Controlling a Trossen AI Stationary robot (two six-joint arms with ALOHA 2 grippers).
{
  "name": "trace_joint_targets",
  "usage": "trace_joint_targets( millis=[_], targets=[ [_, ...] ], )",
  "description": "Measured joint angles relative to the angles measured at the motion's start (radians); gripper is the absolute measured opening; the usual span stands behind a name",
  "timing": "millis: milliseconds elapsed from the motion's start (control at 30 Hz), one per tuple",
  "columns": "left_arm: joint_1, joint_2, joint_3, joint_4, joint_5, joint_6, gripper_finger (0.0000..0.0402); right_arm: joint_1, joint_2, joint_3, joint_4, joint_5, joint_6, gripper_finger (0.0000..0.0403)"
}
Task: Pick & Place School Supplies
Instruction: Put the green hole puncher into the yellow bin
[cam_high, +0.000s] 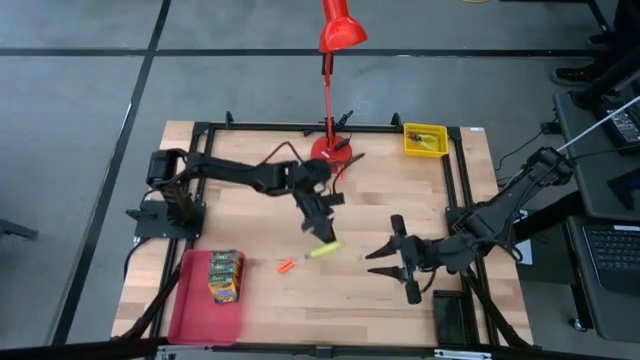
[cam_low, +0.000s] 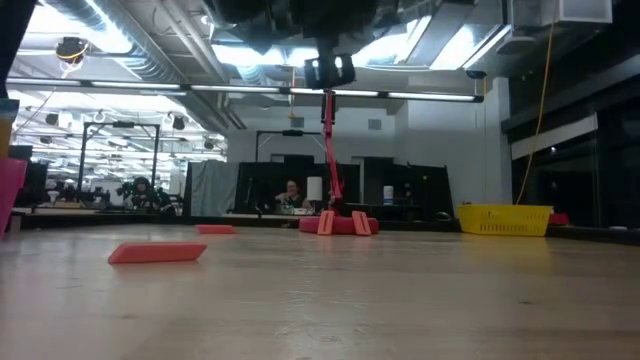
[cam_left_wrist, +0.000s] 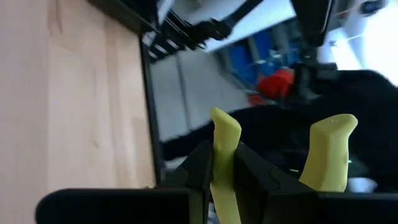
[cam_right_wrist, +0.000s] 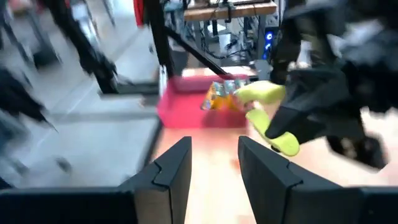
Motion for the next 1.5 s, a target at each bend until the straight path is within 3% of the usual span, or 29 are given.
trace_joint_targets(
  millis=[200, 300, 400, 600, 800, 1500],
  targets=[
    [0.069, 0.000, 0.000, -0.002, 0.139, -0.162, 0.0037, -0.009, 0.060, 0.222, -0.432, 0.124, -0.189, 0.0136],
    [0.076, 0.000, 0.000, -0.001, 0.142, -0.231, 0.0037, -0.031, 0.106, 0.343, -0.633, 0.186, -0.220, 0.0136],
    [0.076, 0.001, 0.000, 0.009, 0.130, -0.311, 0.0037, -0.052, 0.152, 0.417, -0.710, 0.199, -0.275, 0.0136],
    [0.076, 0.003, 0.000, 0.125, 0.106, -0.483, 0.0037, -0.067, 0.212, 0.451, -0.675, 0.214, -0.387, 0.0136],
    [0.075, 0.004, 0.000, 0.133, 0.140, -0.594, 0.0037, -0.067, 0.266, 0.451, -0.559, 0.269, -0.496, 0.0136],
    [0.029, 0.006, -0.002, 0.134, 0.204, -0.730, 0.0037, -0.108, 0.375, 0.452, -0.302, 0.391, -0.718, 0.0136]
  ],
)
